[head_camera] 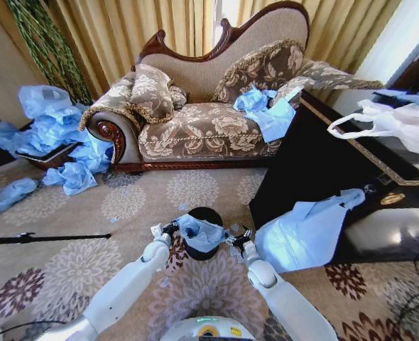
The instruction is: Place a garbage bag over the trash bin.
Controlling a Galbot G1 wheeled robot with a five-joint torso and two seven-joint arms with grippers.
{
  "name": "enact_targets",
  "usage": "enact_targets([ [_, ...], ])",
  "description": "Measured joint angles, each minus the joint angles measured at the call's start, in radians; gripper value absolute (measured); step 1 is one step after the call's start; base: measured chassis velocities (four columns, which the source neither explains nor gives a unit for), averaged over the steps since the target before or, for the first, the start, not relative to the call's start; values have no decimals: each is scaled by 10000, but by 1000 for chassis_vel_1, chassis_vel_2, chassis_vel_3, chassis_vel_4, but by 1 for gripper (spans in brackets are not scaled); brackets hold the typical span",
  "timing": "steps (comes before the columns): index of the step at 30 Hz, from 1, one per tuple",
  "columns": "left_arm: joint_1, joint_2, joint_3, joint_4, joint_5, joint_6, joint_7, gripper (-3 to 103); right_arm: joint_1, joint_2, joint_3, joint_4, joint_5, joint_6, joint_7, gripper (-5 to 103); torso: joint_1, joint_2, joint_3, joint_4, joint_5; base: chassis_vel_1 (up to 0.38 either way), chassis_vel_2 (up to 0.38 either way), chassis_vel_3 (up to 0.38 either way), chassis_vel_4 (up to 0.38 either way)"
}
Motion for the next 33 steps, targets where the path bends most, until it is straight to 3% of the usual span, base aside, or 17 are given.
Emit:
enact_targets([
  [18, -391, -254, -24, 762, 26, -100, 198, 0, 743, 214, 65, -846, -51, 514, -33, 100, -1, 0, 0, 1, 1, 0, 0, 0, 0],
  [26, -131, -22, -7, 143, 64, -106, 207, 0, -27, -608, 454, 1715, -215, 1042, -261, 100, -1, 0, 0, 0, -1, 0, 0, 0, 0],
  [33, 15, 62, -12, -128, 223, -132, 234, 0, 84, -1038, -79, 2765, 251, 559, -1089, 100, -1, 0, -1, 2, -1, 0, 0, 0, 0],
])
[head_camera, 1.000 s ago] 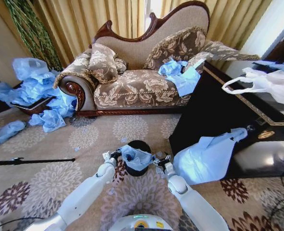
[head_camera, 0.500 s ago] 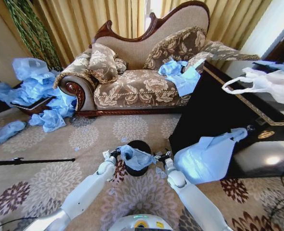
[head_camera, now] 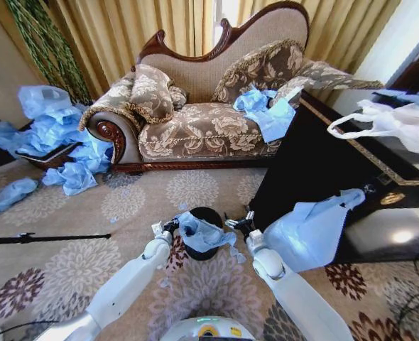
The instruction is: Place a garbage bag over the trash bin.
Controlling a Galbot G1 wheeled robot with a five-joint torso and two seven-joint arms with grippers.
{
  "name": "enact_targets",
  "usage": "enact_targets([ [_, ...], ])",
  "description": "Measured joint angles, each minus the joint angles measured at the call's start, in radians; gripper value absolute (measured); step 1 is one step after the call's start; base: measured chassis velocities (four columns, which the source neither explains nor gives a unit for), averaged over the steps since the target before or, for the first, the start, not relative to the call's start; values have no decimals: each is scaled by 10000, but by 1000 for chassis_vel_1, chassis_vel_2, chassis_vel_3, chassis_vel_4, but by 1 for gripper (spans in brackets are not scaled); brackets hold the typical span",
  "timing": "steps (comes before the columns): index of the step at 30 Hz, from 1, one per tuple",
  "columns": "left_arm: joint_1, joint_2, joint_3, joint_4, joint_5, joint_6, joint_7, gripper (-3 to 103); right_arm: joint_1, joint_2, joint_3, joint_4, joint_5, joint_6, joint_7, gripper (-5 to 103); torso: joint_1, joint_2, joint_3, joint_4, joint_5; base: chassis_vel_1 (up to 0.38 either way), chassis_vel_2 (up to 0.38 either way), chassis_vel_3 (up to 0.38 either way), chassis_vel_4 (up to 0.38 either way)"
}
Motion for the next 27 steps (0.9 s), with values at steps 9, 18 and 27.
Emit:
enact_targets([
  [9, 205, 150, -161, -482, 83, -54, 40, 0, 764, -414, -1216, -495, -22, -30, -1122, 93, 0, 0, 0, 0, 2, 0, 0, 0, 0],
  [18, 382, 281, -347, -715, 263, -193, 218, 0, 2345, -365, -2450, -1625, 260, -322, -1982, 61, 1, 0, 0, -1, -1, 0, 0, 0, 0],
  [27, 543, 409, -519, -987, 251, -246, 285, 0, 2869, -237, -2959, -2331, 809, -903, -2661, 28, 1, 0, 1, -2, 0, 0, 0, 0, 0],
])
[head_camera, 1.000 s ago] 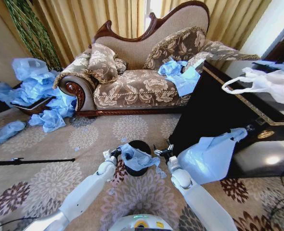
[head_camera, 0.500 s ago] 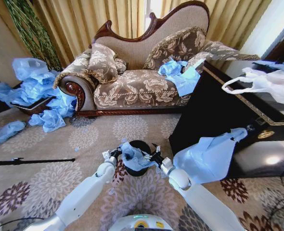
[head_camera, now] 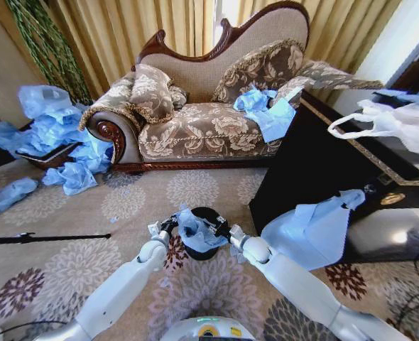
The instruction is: Place a garbage bag over the trash bin.
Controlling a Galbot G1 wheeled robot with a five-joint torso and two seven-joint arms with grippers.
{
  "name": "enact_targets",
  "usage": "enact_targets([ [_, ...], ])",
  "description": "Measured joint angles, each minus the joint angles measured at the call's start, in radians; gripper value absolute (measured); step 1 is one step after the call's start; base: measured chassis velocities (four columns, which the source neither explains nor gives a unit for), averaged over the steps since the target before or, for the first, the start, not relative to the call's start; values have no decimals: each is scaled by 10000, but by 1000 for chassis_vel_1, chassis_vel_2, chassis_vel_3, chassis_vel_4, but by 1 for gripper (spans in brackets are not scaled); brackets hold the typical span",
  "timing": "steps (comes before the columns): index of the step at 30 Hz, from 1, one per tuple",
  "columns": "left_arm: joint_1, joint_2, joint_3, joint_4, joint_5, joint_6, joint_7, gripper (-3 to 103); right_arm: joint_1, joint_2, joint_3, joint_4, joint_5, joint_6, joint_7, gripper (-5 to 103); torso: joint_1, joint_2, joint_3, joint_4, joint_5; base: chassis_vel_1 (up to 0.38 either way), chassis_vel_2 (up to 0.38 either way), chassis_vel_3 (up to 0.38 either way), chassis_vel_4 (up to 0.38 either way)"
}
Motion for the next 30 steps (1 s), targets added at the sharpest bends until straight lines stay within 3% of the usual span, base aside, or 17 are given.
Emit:
enact_targets([
  [3, 22, 14, -34, -33, -2, -13, 13, 0, -13, -24, -121, 3, 126, -156, 58, 17, 0, 0, -1, -1, 0, 0, 0, 0, 0],
  [5, 24, 14, -39, -44, -3, -19, 15, 0, -19, -20, -176, -12, 205, -257, 65, 21, 0, 0, 0, -1, 1, 0, 0, 0, 0],
  [6, 25, 12, -43, -70, -4, -23, 16, 0, -10, 45, -179, -174, 235, -330, 18, 33, 0, 0, -1, -1, -1, 0, 0, 0, 0],
  [9, 26, 12, -44, -109, -7, -25, 14, 0, 14, 153, -125, -376, 161, -321, 30, 37, 0, 0, -1, 2, 3, 0, 0, 0, 0],
  [14, 21, 15, -35, -153, -19, -45, 9, 0, -28, 244, 135, -535, -212, -76, 504, 21, 0, 0, -1, 1, 0, 0, 0, 0, 0],
  [16, 13, 4, -29, -153, -19, -57, 8, 0, -82, 242, 202, -538, -338, 45, 720, 21, 0, 0, -1, -1, 1, 0, 0, 0, 0],
  [17, -6, -5, -27, -153, -23, -63, 6, 0, -156, 211, 265, -494, -408, 123, 918, 13, 0, 0, -1, -2, 0, 0, 0, 0, 0],
  [19, -19, -8, -25, -153, -27, -64, 4, 0, -209, 176, 303, -418, -440, 152, 1017, 13, 0, 0, -1, -2, 0, 0, 0, 0, 0],
  [20, -44, -8, -21, -153, -40, -64, 3, 0, -267, 136, 361, -299, -478, 212, 1145, 5, 0, 0, -1, -2, 0, 0, 0, 0, 0],
  [27, -123, 11, -15, -135, -73, -65, -5, 0, -341, 50, 470, 66, -512, 315, 1360, 0, 0, 0, -1, 0, 1, 0, 0, 0, 0],
  [30, -94, 148, -17, -282, -108, -67, 35, 0, -159, -234, 191, 646, 364, 4, 1400, 1, 0, 0, -1, 0, 2, 0, 0, 0, 0],
])
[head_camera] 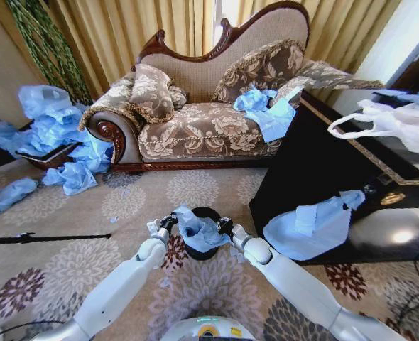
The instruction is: Place a garbage bag over the trash bin.
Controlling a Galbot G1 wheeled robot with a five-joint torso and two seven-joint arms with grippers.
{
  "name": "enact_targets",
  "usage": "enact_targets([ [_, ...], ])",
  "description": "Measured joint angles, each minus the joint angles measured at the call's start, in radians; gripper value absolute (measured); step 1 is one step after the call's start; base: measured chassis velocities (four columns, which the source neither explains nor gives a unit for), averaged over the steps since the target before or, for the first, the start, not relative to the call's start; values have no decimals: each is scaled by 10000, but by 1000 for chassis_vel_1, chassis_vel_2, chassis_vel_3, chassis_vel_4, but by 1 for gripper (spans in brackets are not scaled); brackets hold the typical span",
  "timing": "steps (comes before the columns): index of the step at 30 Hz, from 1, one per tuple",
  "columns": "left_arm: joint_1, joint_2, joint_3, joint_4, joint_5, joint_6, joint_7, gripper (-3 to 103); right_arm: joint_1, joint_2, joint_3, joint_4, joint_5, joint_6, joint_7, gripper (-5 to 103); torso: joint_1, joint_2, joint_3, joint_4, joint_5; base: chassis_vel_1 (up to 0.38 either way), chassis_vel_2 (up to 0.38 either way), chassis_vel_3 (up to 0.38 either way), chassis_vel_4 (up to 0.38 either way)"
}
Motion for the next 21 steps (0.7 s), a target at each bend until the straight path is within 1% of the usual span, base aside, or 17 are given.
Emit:
enact_targets([
  [1, 0, 0, 0, 0, 0, 0, 0, 0, 0, 0, 0, 0, 0, 0, 0, 1, 0, 0, 0, 0, 0, 0, 0, 0, 0],
  [2, 23, 29, -3, -34, 27, -21, 50, 0, 145, -106, -142, 137, 425, -193, -27, 6, 0, 0, 0, 0, -3, 0, 0, 0, 0],
  [3, 38, 43, -7, -50, 56, -48, 89, 0, 270, -177, -255, 189, 766, -331, -100, 6, 0, 0, 0, 0, -5, 0, 0, 0, 0],
  [5, 71, 64, -21, -75, 114, -213, 283, 0, 673, -271, -507, 99, 1517, -673, -430, 17, 0, 0, 0, 4, -2, 0, 0, 0, 0],
  [6, 71, 64, -21, -75, 114, -213, 283, 0, 673, -271, -507, 99, 1517, -673, -430, 17, 0, 0, 0, 4, -2, 0, 0, 0, 0],
  [7, 65, 63, -19, -75, 114, -295, 392, 0, 763, -291, -529, 32, 1680, -779, -528, 22, 0, 0, 0, 4, -1, 0, 0, 0, 0],
  [8, 49, 57, 2, -69, 113, -403, 555, 0, 841, -315, -531, -50, 1868, -910, -646, 27, 0, 0, 0, 4, -1, 0, 0, 0, 0],
  [9, 38, 54, 15, -61, 111, -484, 682, 0, 877, -327, -522, -88, 1964, -991, -725, 27, 0, 0, 1, 0, -3, 0, 0, 0, 0],
  [10, 48, 73, 26, -58, 107, -717, 1041, 0, 964, -362, -446, -200, 2192, -1232, -991, 38, 0, 0, 0, -3, -2, 0, 0, 0, 0],
  [11, 48, 73, 26, -58, 107, -717, 1041, 0, 964, -362, -446, -200, 2192, -1232, -991, 38, 0, 0, 0, -3, -2, 0, 0, 0, 0],
  [12, 66, 95, 29, -66, 107, -850, 1252, 0, 982, -384, -403, -238, 2257, -1325, -1095, 38, 0, 0, 0, -2, 0, 0, 0, 0, 0],
  [13, 86, 140, 41, -85, 110, -1032, 1595, 0, 981, -456, -329, -263, 2344, -1446, -1253, 44, 0, 0, 1, 2, 0, 0, 0, 0, 0],
  [14, 86, 140, 41, -85, 110, -1032, 1595, 0, 981, -456, -329, -263, 2344, -1446, -1253, 44, 0, 0, 1, 2, 0, 0, 0, 0, 0],
  [17, 139, 207, 67, -134, 141, -1351, 2198, 0, 938, -599, -263, -240, 2652, -1735, -1468, 60, 0, 0, 1, -4, -3, 0, 0, 0, 0],
  [18, 180, 209, 45, -138, 161, -1546, 2465, 0, 911, -600, -270, -234, 2826, -1815, -1495, 65, 0, 0, 0, -1, 1, 0, 0, 0, 0],
  [19, 180, 209, 45, -138, 161, -1546, 2465, 0, 911, -600, -270, -234, 2826, -1815, -1495, 65, 0, 0, 0, -1, 1, 0, 0, 0, 0],
  [21, 250, 174, -69, -170, 167, -1813, 2788, 0, 837, -567, -277, -196, 2980, -1868, -1529, 77, 0, 0, 0, 1, -4, 0, 0, 0, 0],
])
